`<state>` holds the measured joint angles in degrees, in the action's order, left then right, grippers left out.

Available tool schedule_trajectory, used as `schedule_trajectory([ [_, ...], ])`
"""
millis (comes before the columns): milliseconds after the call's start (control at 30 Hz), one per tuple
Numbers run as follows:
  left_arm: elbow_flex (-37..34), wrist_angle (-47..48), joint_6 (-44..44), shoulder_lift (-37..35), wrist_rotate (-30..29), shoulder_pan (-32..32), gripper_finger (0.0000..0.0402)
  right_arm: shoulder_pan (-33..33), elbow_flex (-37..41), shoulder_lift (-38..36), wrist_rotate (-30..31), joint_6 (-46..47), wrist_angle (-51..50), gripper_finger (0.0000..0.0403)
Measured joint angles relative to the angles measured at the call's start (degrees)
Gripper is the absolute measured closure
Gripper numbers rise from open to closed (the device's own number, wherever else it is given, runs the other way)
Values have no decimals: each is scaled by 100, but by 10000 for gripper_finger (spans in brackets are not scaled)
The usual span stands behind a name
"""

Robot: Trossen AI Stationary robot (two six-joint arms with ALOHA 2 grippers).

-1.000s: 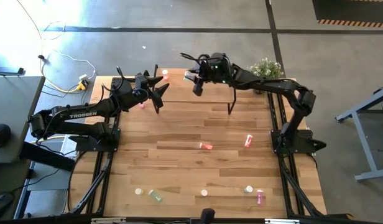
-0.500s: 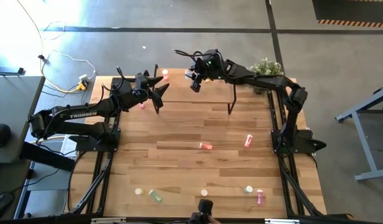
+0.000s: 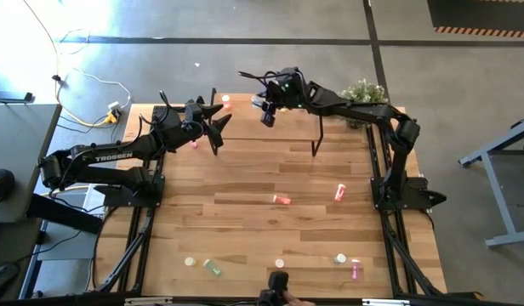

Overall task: Pick and place medicine bottles onto shelf by color
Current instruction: Put the top left blue pill bottle on the shelf

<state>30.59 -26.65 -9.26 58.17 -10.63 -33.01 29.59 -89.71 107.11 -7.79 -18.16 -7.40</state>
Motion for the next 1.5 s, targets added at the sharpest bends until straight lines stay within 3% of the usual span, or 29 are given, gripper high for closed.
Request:
schedule_trajectory([
  [333, 0, 0, -7, 0, 0, 0, 159, 17, -142, 4, 72, 223, 251, 298],
  [533, 0, 0, -9, 0, 0, 0, 159, 41, -140, 54, 70, 457, -95, 298],
  [1500, 0, 32, -2, 0, 2, 7, 159, 41, -127, 387, 54, 282, -304, 294],
])
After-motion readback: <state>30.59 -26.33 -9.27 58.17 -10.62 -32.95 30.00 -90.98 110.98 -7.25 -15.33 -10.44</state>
